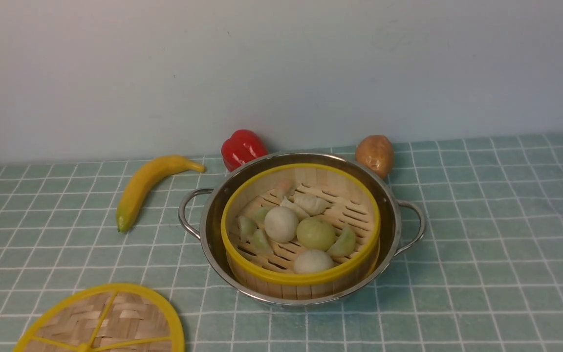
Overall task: Place the steamer in the pot on the blue tablecloth, and put the lid on the steamer.
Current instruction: 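Grasp the bamboo steamer lid lying on the table by its centre knob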
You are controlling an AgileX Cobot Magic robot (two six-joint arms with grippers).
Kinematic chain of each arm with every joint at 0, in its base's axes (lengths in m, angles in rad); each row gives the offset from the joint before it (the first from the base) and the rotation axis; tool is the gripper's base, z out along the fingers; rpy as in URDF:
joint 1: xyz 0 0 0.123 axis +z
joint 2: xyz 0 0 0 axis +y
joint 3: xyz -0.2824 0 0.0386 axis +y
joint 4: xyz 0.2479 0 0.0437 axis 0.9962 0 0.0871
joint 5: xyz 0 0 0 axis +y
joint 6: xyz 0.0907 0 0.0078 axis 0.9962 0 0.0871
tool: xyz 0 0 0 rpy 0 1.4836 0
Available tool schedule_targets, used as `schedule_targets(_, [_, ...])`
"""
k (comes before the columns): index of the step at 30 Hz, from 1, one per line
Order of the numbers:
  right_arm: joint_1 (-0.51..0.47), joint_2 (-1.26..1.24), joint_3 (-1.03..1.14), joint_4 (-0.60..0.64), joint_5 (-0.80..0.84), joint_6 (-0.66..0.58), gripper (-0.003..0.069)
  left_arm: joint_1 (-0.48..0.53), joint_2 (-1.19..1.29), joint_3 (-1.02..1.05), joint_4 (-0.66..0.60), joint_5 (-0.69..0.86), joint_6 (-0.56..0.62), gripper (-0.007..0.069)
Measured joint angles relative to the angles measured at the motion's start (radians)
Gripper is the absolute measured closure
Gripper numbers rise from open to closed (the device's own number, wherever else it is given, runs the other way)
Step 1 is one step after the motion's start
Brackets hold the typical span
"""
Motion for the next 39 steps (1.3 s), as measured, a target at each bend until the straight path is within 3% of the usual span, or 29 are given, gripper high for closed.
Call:
schedule_targets(4, [-0.002, -0.042, 0.078, -0.02, -0.007, -0.036, 0.0647, 0.0, 0.0, 0.0, 0.0, 0.001, 0.0, 0.0382])
schedule_targets(10, [-0.13, -0.405, 0.68, -0.021, -0.298, 0.072, 0.0632, 0.0, 0.0, 0.0, 0.0, 0.001, 0.0, 0.0382])
schedule_targets(11, [-0.137, -0.419, 0.68, -0.021, -0.309, 0.079, 0.0631, 0.0, 0.0, 0.0, 0.0, 0.001, 0.0, 0.0382])
schedule_targets(12, [-0.213, -0.536, 0.865, -0.022, -0.403, 0.139, 0.0626, 0.0, 0.0, 0.0, 0.0, 0.001, 0.0, 0.0382])
schedule_targets(15, [-0.308, -0.691, 1.063, -0.032, -0.521, 0.21, 0.0619, 0.0, 0.0, 0.0, 0.0, 0.001, 0.0, 0.0382])
schedule_targets(18, [-0.486, -0.929, 1.317, -0.038, -0.683, 0.288, 0.0606, 0.0, 0.0, 0.0, 0.0, 0.001, 0.0, 0.0382])
schedule_targets(26, [-0.732, -1.484, 1.721, -0.039, -0.833, 0.339, 0.0576, 0.0, 0.0, 0.0, 0.0, 0.001, 0.0, 0.0382])
schedule_targets(33, [-0.761, -1.67, 2.036, -0.059, -1.036, 0.34, 0.0554, 0.0, 0.0, 0.0, 0.0, 0.001, 0.0, 0.0382])
schedule_targets(39, [-0.761, -1.673, 2.113, 0.005, -1.042, 0.34, 0.0538, 0.0, 0.0, 0.0, 0.0, 0.002, 0.0, 0.0382])
